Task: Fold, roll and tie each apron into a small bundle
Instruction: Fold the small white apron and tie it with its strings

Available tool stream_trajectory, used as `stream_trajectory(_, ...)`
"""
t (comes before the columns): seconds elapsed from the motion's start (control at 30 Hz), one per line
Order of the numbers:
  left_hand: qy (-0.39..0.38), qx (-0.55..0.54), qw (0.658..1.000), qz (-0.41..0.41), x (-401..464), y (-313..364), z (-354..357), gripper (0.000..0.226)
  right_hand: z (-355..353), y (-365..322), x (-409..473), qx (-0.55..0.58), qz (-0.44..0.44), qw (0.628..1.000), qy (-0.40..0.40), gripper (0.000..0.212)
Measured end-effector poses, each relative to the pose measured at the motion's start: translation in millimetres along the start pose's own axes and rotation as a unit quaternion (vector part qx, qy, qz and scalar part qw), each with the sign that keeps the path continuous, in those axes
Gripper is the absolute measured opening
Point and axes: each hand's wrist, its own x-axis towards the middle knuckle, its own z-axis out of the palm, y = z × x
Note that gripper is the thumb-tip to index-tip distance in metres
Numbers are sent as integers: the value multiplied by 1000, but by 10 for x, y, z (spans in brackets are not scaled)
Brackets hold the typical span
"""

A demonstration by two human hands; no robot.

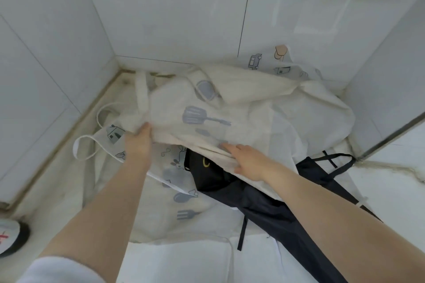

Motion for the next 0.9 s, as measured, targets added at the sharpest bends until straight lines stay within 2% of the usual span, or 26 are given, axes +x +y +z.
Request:
stream_trajectory(0.07,-7,180,979,-96,255,-279,-134,56,46,8,-15,8,-2,1000,15,80)
stream_trajectory(0.1,1,230,966,-118,303,-360,-134,67,53,22,-33,6,-4,1000,27,82)
stream_trajectory(0.13,30,277,955,-99,275,-403,-85,77,50,41,-57,-10,0,999,45,84)
stream_trajectory(0.17,53,332,941,-33,182,-404,-8,81,31,60,-77,-36,19,997,65,85)
stream_trajectory(0.2,50,375,923,77,31,-386,81,77,10,77,-98,-62,51,993,86,88)
stream_trajectory(0.27,-56,373,866,327,-249,-338,277,55,-35,112,-138,-85,130,982,111,94)
stream_trajectory(0.33,-217,358,785,458,-485,-365,464,49,-57,143,-178,-60,193,973,108,95)
stream_trajectory(0.37,-302,371,740,473,-588,-373,557,51,-57,174,-200,-23,212,971,105,96)
stream_trajectory(0.43,-421,464,657,420,-764,-382,728,53,-45,251,-259,60,228,968,88,93)
stream_trajectory(0.47,-434,517,622,396,-818,-417,803,56,-35,293,-295,84,228,967,81,89)
stream_trajectory(0.5,-425,560,602,379,-849,-461,860,58,-35,341,-335,98,230,965,76,86)
stream_trajectory(0.6,-363,648,554,375,-835,-539,933,58,-16,528,-476,112,236,965,-8,73)
stream_trajectory(0.63,-354,661,546,375,-809,-559,931,57,-2,588,-514,96,227,968,-48,60)
stream_trajectory(0.67,-356,664,545,368,-790,-578,921,55,23,646,-550,79,220,970,-69,37)
stream_trajectory(0.7,-365,663,549,355,-772,-598,902,54,33,679,-580,74,218,972,-56,14)
stream_trajectory(0.73,-374,663,551,342,-758,-620,876,55,31,696,-600,83,225,971,-18,4)
stream_trajectory(0.8,-379,675,539,332,-745,-686,824,62,19,682,-594,64,247,963,87,14)
stream_trajectory(0.83,-372,683,532,335,-740,-717,800,62,3,642,-591,6,246,960,134,22)
stream_trajectory(0.9,-341,691,534,347,-728,-756,779,58,26,543,-588,-57,177,966,178,41)
